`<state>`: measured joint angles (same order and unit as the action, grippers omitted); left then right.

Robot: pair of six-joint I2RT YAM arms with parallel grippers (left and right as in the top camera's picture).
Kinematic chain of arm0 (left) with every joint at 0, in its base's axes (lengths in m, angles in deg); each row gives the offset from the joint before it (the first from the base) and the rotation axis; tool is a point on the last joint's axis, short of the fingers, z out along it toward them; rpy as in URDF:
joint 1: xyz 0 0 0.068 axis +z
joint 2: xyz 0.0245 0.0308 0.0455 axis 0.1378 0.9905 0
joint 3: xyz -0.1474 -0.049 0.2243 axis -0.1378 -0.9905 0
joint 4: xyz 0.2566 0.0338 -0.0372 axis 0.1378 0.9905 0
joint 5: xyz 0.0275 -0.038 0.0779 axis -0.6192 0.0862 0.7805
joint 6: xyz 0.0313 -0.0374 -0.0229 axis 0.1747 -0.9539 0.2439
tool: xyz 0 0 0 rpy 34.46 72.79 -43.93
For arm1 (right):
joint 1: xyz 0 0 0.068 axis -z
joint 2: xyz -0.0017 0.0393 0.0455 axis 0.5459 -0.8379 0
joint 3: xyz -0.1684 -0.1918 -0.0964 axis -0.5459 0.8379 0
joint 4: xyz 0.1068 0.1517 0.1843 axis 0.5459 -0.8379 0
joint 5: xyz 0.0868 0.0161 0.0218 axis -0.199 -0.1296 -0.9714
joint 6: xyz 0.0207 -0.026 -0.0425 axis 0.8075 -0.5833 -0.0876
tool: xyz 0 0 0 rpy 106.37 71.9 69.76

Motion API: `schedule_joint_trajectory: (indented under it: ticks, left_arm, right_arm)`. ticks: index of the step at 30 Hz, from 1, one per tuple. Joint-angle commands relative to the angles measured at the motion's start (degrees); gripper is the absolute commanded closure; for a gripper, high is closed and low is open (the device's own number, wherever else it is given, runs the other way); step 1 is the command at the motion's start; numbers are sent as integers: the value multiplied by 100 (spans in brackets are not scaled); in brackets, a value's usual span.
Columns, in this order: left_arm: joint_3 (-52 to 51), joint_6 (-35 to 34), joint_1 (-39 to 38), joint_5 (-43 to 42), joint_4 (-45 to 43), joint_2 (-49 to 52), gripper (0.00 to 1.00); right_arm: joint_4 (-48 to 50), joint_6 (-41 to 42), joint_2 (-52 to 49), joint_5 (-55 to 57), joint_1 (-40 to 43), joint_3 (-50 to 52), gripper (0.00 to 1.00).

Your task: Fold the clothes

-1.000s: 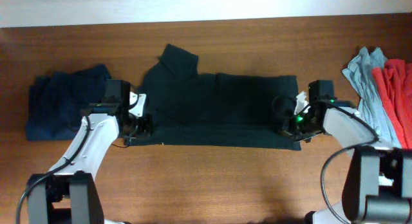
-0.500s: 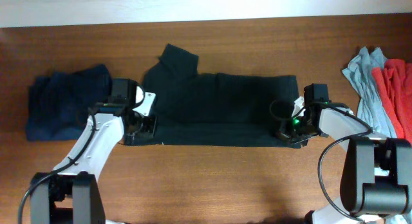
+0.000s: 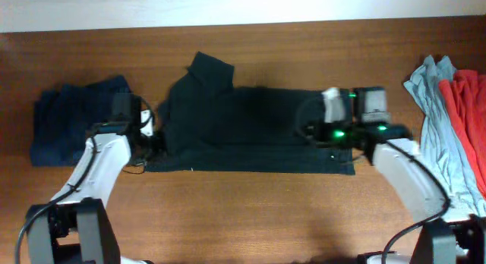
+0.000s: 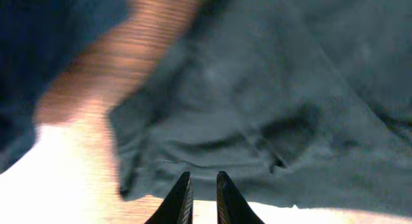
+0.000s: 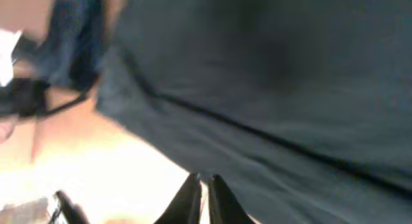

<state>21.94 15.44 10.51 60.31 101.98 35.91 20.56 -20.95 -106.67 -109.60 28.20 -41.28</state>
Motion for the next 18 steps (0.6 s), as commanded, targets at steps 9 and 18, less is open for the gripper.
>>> schedule_joint_trajectory:
  ticks: [9,18]
  left_arm:
    - [-354,-629,332,-98,-310,289,85]
    - [-354,-560,319,-184,-398,289,85]
  right_arm:
    - [3630,2371,-1617,619,-2671,-219,96]
    - [3307,2647,-2911,649,-3119,-929,96]
